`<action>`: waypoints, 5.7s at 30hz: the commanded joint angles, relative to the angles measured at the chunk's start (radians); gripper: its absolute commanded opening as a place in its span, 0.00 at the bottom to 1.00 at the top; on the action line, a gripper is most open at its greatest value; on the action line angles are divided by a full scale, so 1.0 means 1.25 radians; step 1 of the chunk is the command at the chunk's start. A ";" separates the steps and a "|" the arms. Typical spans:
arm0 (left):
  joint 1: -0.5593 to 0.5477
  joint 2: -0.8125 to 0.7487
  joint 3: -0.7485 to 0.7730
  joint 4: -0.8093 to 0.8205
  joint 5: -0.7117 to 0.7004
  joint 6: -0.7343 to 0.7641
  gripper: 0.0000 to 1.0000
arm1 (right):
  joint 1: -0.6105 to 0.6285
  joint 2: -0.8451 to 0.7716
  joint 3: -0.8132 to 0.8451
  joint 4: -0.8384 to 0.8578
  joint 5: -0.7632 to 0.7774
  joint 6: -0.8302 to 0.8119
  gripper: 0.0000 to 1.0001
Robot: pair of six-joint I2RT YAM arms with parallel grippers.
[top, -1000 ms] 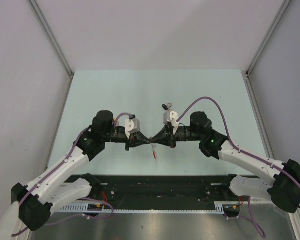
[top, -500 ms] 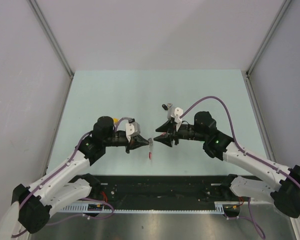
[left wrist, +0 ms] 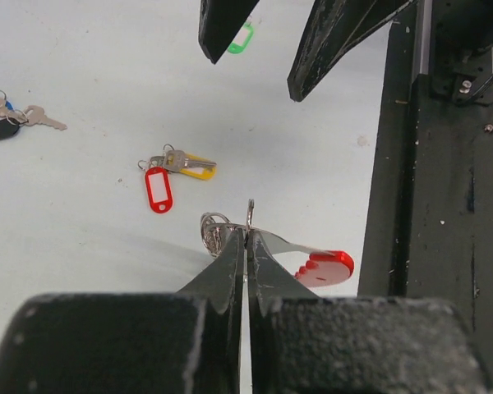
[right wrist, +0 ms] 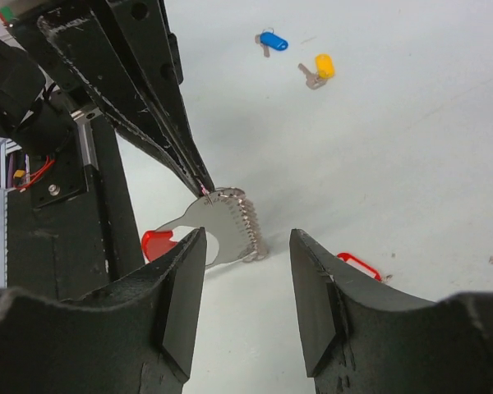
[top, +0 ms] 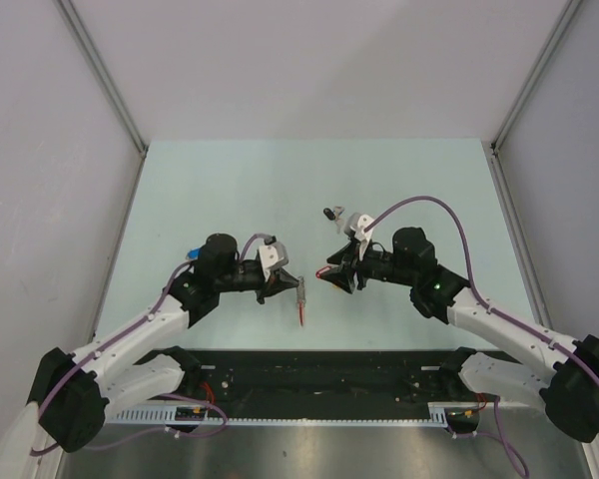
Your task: Put the keys on the keyring
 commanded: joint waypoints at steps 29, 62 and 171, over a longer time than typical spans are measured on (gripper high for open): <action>-0.013 -0.023 -0.013 -0.051 -0.091 0.276 0.00 | -0.045 0.096 -0.035 0.108 0.082 0.147 0.59; -0.013 0.021 0.022 -0.069 -0.091 0.236 0.00 | -0.147 0.460 0.035 0.128 0.173 0.218 0.45; -0.013 0.010 0.058 -0.121 -0.023 0.223 0.00 | -0.089 0.077 -0.045 0.220 -0.224 -0.075 0.00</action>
